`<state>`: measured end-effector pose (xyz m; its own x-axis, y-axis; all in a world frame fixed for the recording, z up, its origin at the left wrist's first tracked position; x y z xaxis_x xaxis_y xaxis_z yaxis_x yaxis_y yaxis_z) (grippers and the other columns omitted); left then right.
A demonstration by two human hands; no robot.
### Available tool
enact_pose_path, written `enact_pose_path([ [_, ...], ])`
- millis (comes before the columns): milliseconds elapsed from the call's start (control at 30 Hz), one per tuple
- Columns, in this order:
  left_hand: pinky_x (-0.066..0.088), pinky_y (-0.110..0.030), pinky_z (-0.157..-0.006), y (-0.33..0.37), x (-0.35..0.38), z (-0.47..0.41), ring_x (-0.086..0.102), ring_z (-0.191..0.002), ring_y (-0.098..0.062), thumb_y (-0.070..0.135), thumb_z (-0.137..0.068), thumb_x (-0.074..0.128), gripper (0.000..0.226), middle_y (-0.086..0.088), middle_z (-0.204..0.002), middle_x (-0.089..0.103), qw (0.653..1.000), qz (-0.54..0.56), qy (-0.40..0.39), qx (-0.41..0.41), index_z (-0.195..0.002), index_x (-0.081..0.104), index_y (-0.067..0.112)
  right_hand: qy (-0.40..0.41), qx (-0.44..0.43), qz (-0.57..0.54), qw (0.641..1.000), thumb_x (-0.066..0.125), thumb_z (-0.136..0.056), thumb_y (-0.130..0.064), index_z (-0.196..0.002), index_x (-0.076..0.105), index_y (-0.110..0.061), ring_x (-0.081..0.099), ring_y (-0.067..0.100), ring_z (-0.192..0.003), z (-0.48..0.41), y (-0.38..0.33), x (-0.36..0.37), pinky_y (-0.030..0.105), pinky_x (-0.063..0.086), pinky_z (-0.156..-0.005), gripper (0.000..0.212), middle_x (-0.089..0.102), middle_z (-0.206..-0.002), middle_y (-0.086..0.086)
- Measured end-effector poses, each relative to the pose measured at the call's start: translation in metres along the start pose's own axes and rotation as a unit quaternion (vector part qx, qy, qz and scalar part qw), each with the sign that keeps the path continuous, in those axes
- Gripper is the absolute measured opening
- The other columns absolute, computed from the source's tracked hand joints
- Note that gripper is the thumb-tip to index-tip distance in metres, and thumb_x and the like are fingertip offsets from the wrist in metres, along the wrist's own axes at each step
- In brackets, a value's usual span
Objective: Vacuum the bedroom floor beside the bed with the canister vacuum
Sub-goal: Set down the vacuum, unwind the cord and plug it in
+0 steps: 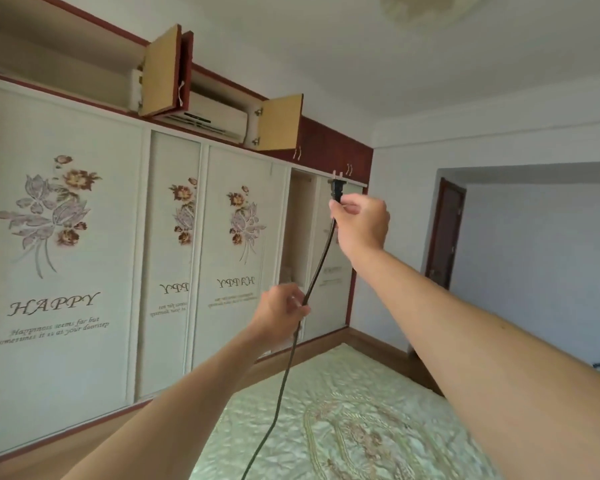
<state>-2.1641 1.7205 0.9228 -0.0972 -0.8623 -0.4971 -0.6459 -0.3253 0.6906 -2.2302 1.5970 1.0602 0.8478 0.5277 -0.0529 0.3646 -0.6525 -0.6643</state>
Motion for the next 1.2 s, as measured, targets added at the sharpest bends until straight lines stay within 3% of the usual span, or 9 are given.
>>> enact_pose_path([
  [100,0.06,-0.04,-0.064,0.031,0.027,0.001,0.06,-0.056,-0.014,0.01,-0.092,0.067,0.015,0.001,-0.064,0.061,0.999,0.026,-0.022,0.026,-0.082,0.059,0.017,0.029,-0.015,0.06,0.998,0.071,-0.088,-0.022,-0.097,0.076,-0.009,0.07,0.019,-0.081,-0.005,-0.007,-0.046,0.032,0.056,-0.079,0.016,0.075,-0.084,0.003],
  [300,0.049,-0.023,-0.053,0.112,0.108,0.006,0.054,-0.044,0.002,0.008,-0.091,0.066,0.006,0.003,-0.057,0.059,0.989,0.089,-0.08,0.088,-0.086,0.062,0.009,0.123,-0.015,0.178,0.976,0.069,-0.088,-0.025,-0.092,0.075,-0.013,0.069,0.026,-0.082,-0.016,-0.007,-0.155,0.025,0.045,-0.066,0.014,0.076,-0.084,0.003],
  [400,0.046,-0.017,-0.046,0.162,0.153,0.021,0.052,-0.04,0.001,0.004,-0.093,0.063,0.008,0.002,-0.057,0.054,0.975,0.134,-0.128,0.119,-0.086,0.059,0.002,0.164,-0.011,0.228,0.96,0.069,-0.09,-0.023,-0.093,0.075,-0.01,0.068,0.024,-0.084,-0.015,-0.013,-0.223,0.024,0.041,-0.066,0.015,0.077,-0.088,0.004],
  [467,0.05,-0.024,-0.046,0.197,0.182,0.033,0.052,-0.041,-0.001,0.004,-0.094,0.062,0.019,0.002,-0.058,0.052,0.964,0.161,-0.158,0.141,-0.078,0.055,0.011,0.19,-0.007,0.263,0.946,0.068,-0.091,-0.024,-0.094,0.075,-0.01,0.068,0.024,-0.085,-0.012,-0.017,-0.271,0.024,0.041,-0.066,0.015,0.077,-0.09,0.003],
  [567,0.06,-0.042,-0.062,0.254,0.22,0.061,0.061,-0.059,-0.016,0.01,-0.094,0.063,0.027,0.001,-0.063,0.057,0.946,0.182,-0.206,0.175,-0.074,0.052,0.024,0.225,-0.009,0.309,0.924,0.069,-0.091,-0.024,-0.098,0.076,-0.011,0.069,0.023,-0.088,-0.008,-0.024,-0.343,0.024,0.044,-0.07,0.016,0.077,-0.091,0.004],
  [767,0.06,-0.053,-0.064,0.367,0.278,0.131,0.061,-0.059,-0.021,0.009,-0.096,0.062,0.006,-0.004,-0.066,0.057,0.899,0.25,-0.297,0.204,-0.091,0.059,0.008,0.295,-0.012,0.376,0.879,0.068,-0.09,-0.023,-0.087,0.074,-0.012,0.06,0.019,-0.072,0.017,-0.055,-0.48,0.024,0.039,-0.065,0.013,0.074,-0.082,0.003],
  [867,0.06,-0.051,-0.062,0.414,0.299,0.172,0.061,-0.061,-0.03,0.007,-0.096,0.062,0.005,-0.01,-0.069,0.056,0.879,0.263,-0.327,0.228,-0.093,0.058,0.006,0.32,0.0,0.403,0.858,0.067,-0.088,-0.021,-0.078,0.069,-0.011,0.063,0.025,-0.072,0.034,-0.07,-0.54,0.029,0.047,-0.065,0.014,0.072,-0.077,0.004],
  [967,0.059,-0.053,-0.058,0.451,0.316,0.212,0.059,-0.059,-0.026,0.004,-0.095,0.061,0.021,-0.013,-0.07,0.057,0.856,0.285,-0.36,0.237,-0.079,0.054,0.016,0.339,0.013,0.435,0.834,0.068,-0.088,-0.022,-0.086,0.071,-0.004,0.067,0.033,-0.081,0.055,-0.083,-0.59,0.039,0.057,-0.072,0.018,0.074,-0.084,0.01],
  [1200,0.062,-0.049,-0.059,0.524,0.35,0.289,0.061,-0.057,-0.023,0.006,-0.096,0.062,0.012,-0.013,-0.072,0.06,0.807,0.319,-0.423,0.26,-0.085,0.059,0.011,0.36,0.022,0.489,0.794,0.068,-0.088,-0.024,-0.091,0.073,-0.012,0.065,0.032,-0.084,0.096,-0.113,-0.676,0.037,0.054,-0.074,0.013,0.072,-0.087,0.007],
])
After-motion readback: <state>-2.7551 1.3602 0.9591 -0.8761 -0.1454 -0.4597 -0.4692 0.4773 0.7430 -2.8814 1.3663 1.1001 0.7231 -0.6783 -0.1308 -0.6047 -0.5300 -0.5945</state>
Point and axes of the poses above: each hand's wrist, its own z-axis away from the middle knuckle, its own x-axis out of the palm, y = z × x, the point moved 3 cm from there along -z, towards the middle knuckle
